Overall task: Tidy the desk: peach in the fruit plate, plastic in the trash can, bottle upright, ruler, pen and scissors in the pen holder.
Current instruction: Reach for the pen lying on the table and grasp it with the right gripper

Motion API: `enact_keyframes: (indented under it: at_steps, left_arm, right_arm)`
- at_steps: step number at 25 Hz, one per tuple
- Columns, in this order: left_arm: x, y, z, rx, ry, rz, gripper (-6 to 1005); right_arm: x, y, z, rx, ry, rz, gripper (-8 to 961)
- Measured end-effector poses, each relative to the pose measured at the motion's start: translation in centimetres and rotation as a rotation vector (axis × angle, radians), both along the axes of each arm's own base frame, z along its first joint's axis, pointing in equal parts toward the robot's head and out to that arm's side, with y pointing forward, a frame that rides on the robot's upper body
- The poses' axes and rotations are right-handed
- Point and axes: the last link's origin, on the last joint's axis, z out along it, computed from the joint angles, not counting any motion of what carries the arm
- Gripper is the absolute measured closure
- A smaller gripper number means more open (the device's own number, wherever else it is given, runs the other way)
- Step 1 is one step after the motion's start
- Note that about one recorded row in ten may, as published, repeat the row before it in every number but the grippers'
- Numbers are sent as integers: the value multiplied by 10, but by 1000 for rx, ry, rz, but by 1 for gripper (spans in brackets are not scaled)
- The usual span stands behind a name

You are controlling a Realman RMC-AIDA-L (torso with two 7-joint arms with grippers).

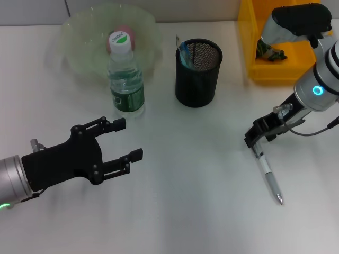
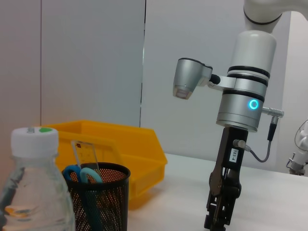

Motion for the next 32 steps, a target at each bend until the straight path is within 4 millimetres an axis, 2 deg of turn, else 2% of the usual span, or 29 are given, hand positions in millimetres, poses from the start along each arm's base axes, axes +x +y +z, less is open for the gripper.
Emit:
enact_keyframes:
  at_steps: [32]
  left_arm:
    - [0, 3, -1, 4, 2, 7, 246]
  right_arm:
    - [-3, 1, -7, -26, -14, 4, 396]
